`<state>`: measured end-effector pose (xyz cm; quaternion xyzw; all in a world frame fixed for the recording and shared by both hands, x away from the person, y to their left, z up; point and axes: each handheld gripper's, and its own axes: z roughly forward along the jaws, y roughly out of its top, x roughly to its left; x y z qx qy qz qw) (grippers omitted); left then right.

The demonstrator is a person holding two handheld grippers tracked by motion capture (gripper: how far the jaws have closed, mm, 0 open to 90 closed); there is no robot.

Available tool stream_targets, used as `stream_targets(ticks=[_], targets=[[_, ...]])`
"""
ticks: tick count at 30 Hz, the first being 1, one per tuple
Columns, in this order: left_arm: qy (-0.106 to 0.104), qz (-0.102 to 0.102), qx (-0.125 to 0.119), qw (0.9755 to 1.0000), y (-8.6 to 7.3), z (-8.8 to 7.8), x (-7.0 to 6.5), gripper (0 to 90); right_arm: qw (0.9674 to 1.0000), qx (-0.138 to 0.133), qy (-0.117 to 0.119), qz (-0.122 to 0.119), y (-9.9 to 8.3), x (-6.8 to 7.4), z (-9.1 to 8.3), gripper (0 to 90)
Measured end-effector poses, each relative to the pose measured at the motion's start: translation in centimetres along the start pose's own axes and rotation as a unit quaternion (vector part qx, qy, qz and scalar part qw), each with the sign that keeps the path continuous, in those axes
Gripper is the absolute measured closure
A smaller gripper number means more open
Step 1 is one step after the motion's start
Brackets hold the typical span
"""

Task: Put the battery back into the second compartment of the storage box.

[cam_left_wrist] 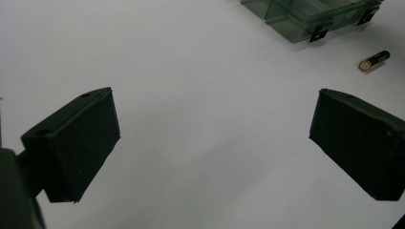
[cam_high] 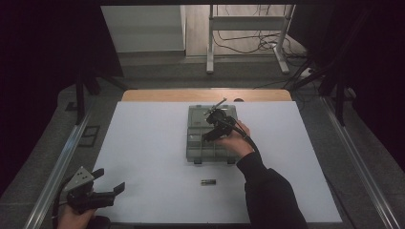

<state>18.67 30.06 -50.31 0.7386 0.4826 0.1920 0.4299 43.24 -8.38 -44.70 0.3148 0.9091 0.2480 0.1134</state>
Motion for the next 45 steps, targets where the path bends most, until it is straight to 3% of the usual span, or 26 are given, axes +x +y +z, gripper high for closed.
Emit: stream_targets(ticks=[9,15,23,26,35,38,45], targets=[[0.000,0.000,0.000,1.0000,0.0,0.0,0.0,3.4,0.9992,-0.016,0.035,-0.008,-1.0,0.8,-1.4,8.8],[0.001,-0.001,0.001,1.0000,0.0,0.0,0.0,3.4,0.9980,-0.043,0.036,-0.028,-2.1,1.4,-2.6,0.2],[0.002,-0.003,0.000,1.0000,0.0,0.1,0.0,3.4,0.9976,-0.044,0.036,-0.040,-4.0,2.1,-3.4,0.0],[0.002,-0.004,0.000,1.0000,0.0,0.1,0.0,3.4,0.9974,-0.041,0.054,-0.027,-4.6,2.4,-3.6,0.0],[0.003,-0.004,0.001,1.0000,0.0,0.1,0.0,3.4,0.9984,-0.016,0.052,-0.017,-6.0,3.8,-3.7,0.0],[0.003,-0.003,0.001,1.0000,0.0,0.1,0.0,3.4,0.9980,-0.011,0.056,-0.025,-6.4,4.2,-3.6,1.0],[0.003,-0.002,0.002,1.0000,0.0,0.1,-0.1,3.4,0.9975,-0.001,0.048,-0.052,-7.5,5.4,-3.4,12.9]])
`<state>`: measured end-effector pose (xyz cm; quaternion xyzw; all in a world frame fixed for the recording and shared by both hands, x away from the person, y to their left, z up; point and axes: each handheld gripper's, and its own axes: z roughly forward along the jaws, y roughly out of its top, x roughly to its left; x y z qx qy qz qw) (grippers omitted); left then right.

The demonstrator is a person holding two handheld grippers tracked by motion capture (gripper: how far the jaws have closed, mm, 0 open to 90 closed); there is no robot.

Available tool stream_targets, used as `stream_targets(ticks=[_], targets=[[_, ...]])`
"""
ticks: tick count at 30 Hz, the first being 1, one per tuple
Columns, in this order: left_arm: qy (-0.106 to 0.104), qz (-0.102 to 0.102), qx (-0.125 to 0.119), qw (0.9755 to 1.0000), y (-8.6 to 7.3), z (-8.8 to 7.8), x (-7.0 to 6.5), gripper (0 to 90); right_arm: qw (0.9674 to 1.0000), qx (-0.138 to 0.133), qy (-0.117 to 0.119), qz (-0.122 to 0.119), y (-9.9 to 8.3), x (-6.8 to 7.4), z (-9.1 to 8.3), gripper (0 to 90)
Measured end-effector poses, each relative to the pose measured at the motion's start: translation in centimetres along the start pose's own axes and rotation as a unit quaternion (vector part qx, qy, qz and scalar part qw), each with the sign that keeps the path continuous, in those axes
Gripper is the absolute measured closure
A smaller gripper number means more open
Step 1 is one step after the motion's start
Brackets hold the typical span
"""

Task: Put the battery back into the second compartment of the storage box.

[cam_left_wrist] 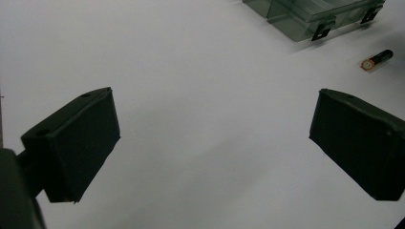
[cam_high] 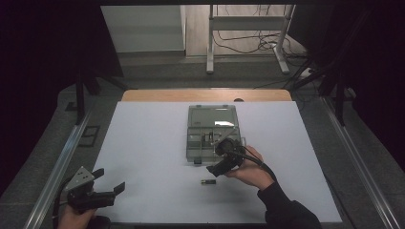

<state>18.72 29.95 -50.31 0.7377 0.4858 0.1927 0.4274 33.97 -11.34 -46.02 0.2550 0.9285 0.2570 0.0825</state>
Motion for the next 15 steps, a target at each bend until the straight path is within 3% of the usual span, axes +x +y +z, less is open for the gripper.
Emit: stream_targets(ticks=[8,15], targets=[[0.000,0.003,0.000,1.0000,0.0,0.0,0.0,3.4,0.9992,0.017,0.022,-0.029,-0.5,1.6,0.8,28.7],[0.000,0.005,0.000,1.0000,0.0,-0.1,0.0,3.4,0.9966,0.040,0.046,-0.056,-1.3,2.5,2.2,44.7]])
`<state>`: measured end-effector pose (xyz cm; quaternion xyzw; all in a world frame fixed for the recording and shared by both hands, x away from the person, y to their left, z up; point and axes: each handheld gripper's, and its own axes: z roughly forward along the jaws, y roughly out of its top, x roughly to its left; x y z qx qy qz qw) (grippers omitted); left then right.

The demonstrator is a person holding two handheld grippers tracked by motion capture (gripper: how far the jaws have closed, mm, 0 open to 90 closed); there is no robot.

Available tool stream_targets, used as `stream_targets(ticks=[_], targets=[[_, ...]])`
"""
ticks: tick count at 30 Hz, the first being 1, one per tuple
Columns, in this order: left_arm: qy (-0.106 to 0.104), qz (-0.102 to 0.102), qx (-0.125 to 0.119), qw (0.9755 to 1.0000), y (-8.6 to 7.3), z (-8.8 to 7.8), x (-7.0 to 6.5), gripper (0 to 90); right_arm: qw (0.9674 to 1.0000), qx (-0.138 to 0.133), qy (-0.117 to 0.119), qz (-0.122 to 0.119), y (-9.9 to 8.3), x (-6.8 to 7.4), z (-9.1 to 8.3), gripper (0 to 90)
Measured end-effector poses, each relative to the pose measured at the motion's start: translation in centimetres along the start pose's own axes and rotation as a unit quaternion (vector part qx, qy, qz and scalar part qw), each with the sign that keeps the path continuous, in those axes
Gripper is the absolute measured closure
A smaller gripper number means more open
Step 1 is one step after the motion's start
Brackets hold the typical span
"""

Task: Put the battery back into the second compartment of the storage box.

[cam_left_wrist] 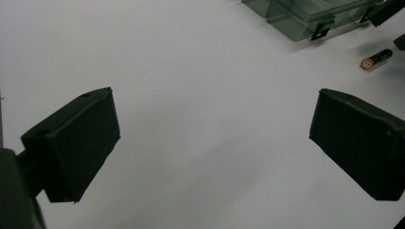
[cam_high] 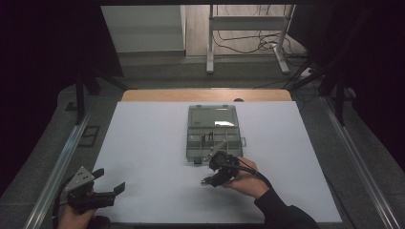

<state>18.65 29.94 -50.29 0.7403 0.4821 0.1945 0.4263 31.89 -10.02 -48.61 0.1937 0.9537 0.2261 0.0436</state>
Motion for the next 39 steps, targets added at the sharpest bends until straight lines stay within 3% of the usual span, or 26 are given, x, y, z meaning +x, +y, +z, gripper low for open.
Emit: stream_targets(ticks=[8,10,12,16,30,39], targets=[[0.000,0.001,0.000,1.0000,0.0,0.0,0.0,3.4,0.9988,0.030,0.020,-0.034,-0.3,0.6,1.5,62.8],[0.000,0.001,0.000,1.0000,0.0,0.0,0.0,3.4,0.9983,0.037,0.015,-0.043,-0.5,0.7,1.9,67.1],[0.000,0.001,0.000,1.0000,0.0,0.0,0.0,3.4,0.9978,0.034,0.015,-0.055,-0.5,0.8,1.9,76.4],[0.000,0.001,0.000,1.0000,0.0,0.0,0.0,3.4,0.9971,0.036,0.009,-0.067,-0.5,1.0,1.8,77.3],[0.000,0.001,0.000,1.0000,0.0,0.0,0.0,3.4,0.9998,0.005,0.003,-0.021,-0.1,0.2,0.1,77.4],[0.000,0.000,0.000,1.0000,0.0,0.0,0.0,3.4,0.9999,-0.007,0.005,-0.010,0.2,-0.1,-0.7,77.4]])
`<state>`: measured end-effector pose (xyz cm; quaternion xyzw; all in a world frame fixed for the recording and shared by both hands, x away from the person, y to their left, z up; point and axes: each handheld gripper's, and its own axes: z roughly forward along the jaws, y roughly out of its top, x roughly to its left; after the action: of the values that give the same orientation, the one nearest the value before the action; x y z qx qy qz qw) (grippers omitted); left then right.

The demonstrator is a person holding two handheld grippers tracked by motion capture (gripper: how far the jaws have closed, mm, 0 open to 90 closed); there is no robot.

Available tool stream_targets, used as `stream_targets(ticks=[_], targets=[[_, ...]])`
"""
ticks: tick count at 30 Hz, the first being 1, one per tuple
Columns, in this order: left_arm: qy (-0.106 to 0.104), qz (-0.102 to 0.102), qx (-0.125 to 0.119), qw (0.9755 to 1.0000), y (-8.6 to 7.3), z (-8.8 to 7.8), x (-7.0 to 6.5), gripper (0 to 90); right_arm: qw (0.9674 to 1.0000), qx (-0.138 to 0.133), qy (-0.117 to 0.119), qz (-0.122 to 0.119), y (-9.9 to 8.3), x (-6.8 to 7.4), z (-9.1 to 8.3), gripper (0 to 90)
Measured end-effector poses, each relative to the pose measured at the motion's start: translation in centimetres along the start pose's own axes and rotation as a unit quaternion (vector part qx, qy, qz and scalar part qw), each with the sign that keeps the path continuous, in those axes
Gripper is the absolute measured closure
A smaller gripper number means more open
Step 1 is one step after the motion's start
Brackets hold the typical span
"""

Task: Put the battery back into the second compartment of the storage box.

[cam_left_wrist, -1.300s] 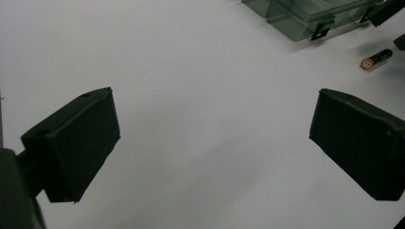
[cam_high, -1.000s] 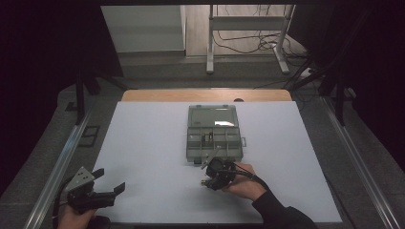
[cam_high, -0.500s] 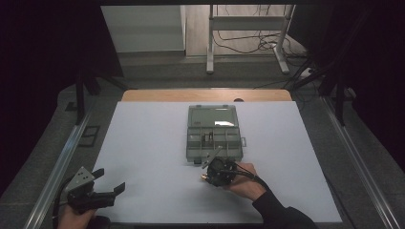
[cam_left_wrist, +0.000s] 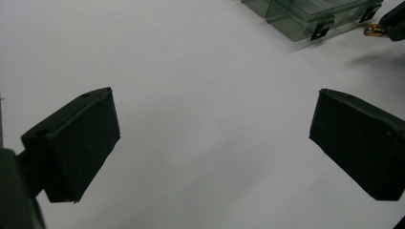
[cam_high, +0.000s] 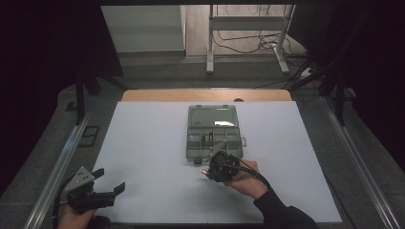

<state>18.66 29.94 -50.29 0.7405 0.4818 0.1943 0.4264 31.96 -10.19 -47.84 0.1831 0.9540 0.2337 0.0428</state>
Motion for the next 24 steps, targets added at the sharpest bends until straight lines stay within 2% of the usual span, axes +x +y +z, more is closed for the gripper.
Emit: stream_targets(ticks=[12,24], targets=[[0.001,-0.003,-0.001,1.0000,0.0,0.0,0.0,3.4,0.9998,-0.016,-0.004,0.014,0.5,-0.4,-0.8,77.4],[0.001,-0.004,-0.001,1.0000,0.0,0.1,0.0,3.4,0.9989,-0.027,-0.015,0.035,1.2,-1.7,-1.7,77.4]])
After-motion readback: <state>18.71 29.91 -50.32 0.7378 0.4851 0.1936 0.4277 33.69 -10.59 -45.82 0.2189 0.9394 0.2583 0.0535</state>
